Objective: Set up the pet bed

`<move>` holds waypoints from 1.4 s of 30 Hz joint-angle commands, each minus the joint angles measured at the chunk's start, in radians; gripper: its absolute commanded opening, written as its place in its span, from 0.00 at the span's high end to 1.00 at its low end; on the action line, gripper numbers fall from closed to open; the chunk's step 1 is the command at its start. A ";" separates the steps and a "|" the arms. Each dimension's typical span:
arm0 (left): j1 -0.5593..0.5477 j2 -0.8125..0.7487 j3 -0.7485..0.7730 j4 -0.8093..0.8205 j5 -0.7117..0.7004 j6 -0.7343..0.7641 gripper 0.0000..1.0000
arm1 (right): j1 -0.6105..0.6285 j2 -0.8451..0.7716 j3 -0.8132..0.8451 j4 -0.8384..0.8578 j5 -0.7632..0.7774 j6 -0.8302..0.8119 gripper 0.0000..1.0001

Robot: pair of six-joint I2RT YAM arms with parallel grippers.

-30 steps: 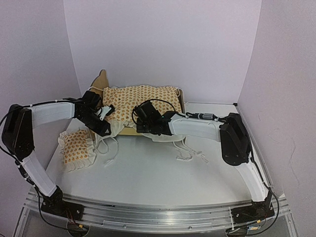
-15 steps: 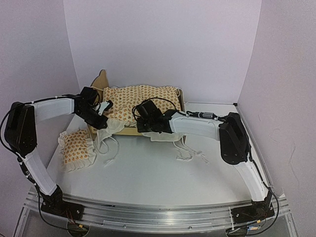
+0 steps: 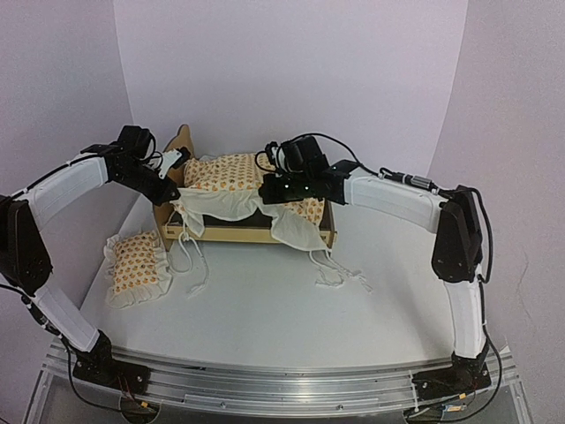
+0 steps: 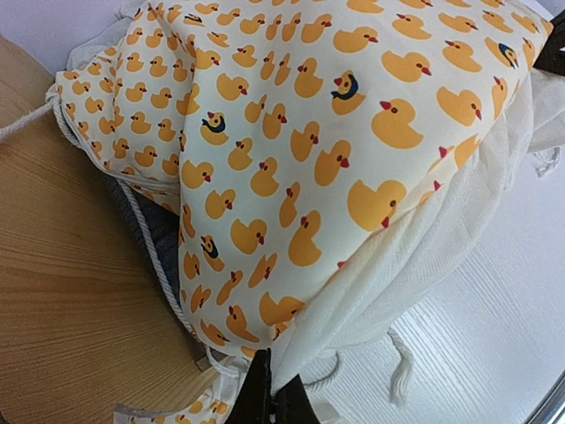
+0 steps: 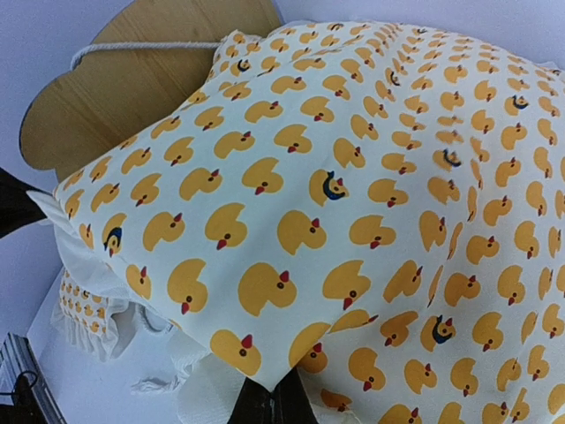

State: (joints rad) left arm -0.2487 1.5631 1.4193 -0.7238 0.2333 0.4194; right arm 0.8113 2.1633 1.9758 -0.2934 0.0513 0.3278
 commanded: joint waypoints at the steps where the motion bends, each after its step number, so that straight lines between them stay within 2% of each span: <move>1: 0.029 -0.027 0.040 -0.057 -0.008 0.076 1.00 | -0.008 -0.004 -0.005 -0.025 -0.122 -0.028 1.00; 6: 0.025 -0.030 -0.120 -0.077 0.068 0.192 1.00 | -0.006 0.037 -0.066 -0.040 -0.152 -0.011 1.00; 7: 0.023 -0.029 -0.148 -0.073 0.082 0.206 0.96 | -0.007 0.045 -0.070 -0.043 -0.157 0.002 0.96; 8: 0.022 -0.027 -0.166 -0.076 0.094 0.223 0.88 | -0.007 0.053 -0.070 -0.048 -0.165 0.013 0.87; 9: 0.022 -0.027 -0.170 -0.088 0.112 0.240 0.72 | -0.007 0.056 -0.065 -0.054 -0.176 0.020 0.76; 11: 0.022 -0.039 -0.148 -0.117 0.143 0.292 0.45 | -0.006 0.039 -0.056 -0.074 -0.181 0.011 0.64; 12: 0.022 -0.051 -0.133 -0.132 0.164 0.325 0.37 | -0.006 0.020 -0.058 -0.083 -0.173 0.006 0.58; 14: 0.022 -0.065 -0.094 -0.185 0.213 0.410 0.30 | -0.005 -0.032 -0.083 -0.093 -0.142 -0.006 0.51; 16: 0.022 -0.066 -0.044 -0.268 0.271 0.516 0.28 | -0.006 -0.108 -0.121 -0.101 -0.093 -0.016 0.49; 18: 0.022 -0.053 -0.023 -0.246 0.248 0.510 0.27 | -0.019 -0.181 -0.165 -0.107 -0.034 -0.005 0.48; 21: 0.021 -0.019 -0.051 -0.059 0.068 0.389 0.37 | -0.068 -0.262 -0.235 -0.147 0.096 0.073 0.47; 23: 0.021 0.021 -0.055 0.048 -0.065 0.355 0.38 | -0.096 -0.276 -0.265 -0.200 0.186 0.112 0.45; 25: 0.018 0.081 -0.019 0.068 -0.127 0.343 0.35 | -0.113 -0.264 -0.272 -0.229 0.232 0.119 0.38; 28: 0.015 0.156 0.018 0.087 -0.172 0.327 0.32 | -0.127 -0.216 -0.250 -0.242 0.254 0.107 0.36; 34: -0.017 0.210 -0.003 0.191 -0.213 0.333 0.33 | -0.144 -0.087 -0.160 -0.245 0.256 0.068 0.46; 39: -0.017 0.224 -0.025 0.343 -0.440 0.384 0.39 | -0.146 -0.052 -0.174 -0.256 0.337 0.053 0.47; 42: -0.011 0.205 -0.070 0.447 -0.523 0.465 0.40 | -0.146 -0.030 -0.151 -0.347 0.414 0.055 0.50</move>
State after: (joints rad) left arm -0.2748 1.7892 1.3804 -0.4733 -0.0966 0.7968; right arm 0.6682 2.1117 1.7787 -0.5302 0.3454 0.3905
